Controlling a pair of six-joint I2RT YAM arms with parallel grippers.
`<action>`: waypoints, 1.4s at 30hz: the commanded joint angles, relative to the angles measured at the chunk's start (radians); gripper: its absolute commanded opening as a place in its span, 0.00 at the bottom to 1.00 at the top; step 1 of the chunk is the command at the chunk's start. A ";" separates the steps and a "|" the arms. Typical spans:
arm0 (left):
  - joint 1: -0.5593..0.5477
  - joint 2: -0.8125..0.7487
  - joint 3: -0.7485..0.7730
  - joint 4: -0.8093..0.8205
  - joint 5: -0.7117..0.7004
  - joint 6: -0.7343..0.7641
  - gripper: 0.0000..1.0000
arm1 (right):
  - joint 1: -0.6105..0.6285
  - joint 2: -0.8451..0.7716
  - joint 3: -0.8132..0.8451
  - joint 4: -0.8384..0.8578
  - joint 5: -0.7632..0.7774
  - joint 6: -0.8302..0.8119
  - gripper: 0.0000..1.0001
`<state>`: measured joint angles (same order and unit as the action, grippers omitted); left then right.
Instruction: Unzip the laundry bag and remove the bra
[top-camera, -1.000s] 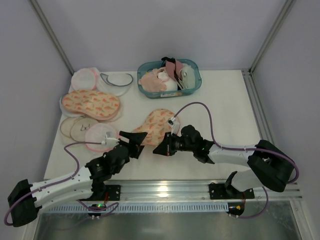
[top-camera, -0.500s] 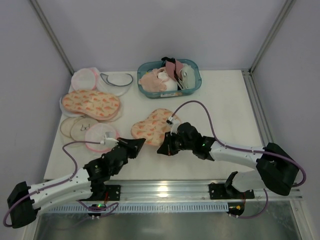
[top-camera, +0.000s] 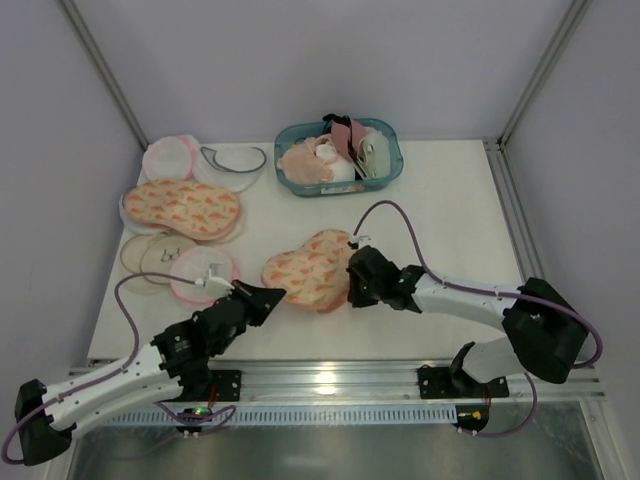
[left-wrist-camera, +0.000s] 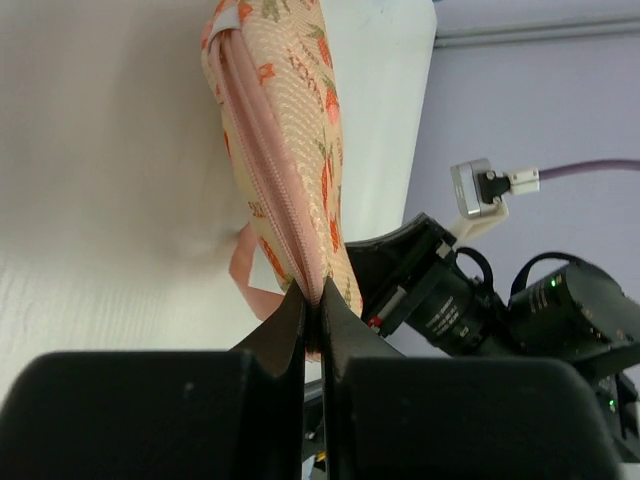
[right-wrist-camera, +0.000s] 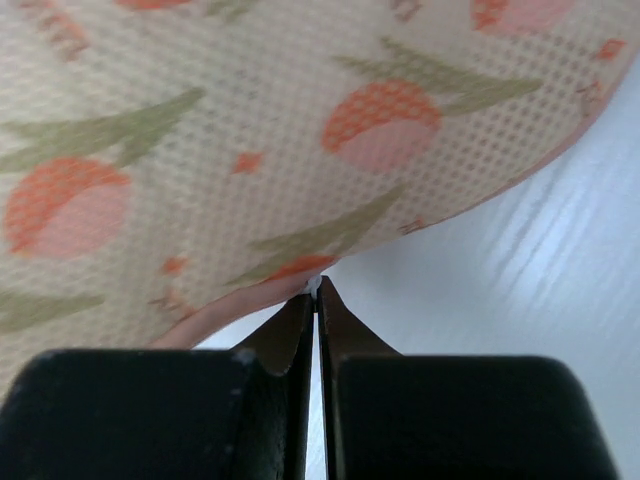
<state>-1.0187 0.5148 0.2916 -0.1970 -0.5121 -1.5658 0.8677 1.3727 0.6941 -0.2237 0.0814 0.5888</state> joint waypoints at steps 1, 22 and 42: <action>0.011 -0.080 0.056 -0.105 -0.058 0.108 0.00 | -0.051 0.038 0.022 -0.112 0.158 -0.030 0.04; 0.057 0.256 0.149 0.074 -0.068 0.334 0.00 | -0.142 -0.323 0.024 -0.384 0.403 0.014 0.04; 0.158 0.575 0.259 0.259 0.153 0.282 0.99 | -0.145 -0.531 -0.025 -0.465 0.417 0.088 0.04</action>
<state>-0.8642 1.1507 0.5381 0.1089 -0.3809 -1.2381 0.7261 0.8463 0.6735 -0.7017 0.4919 0.6567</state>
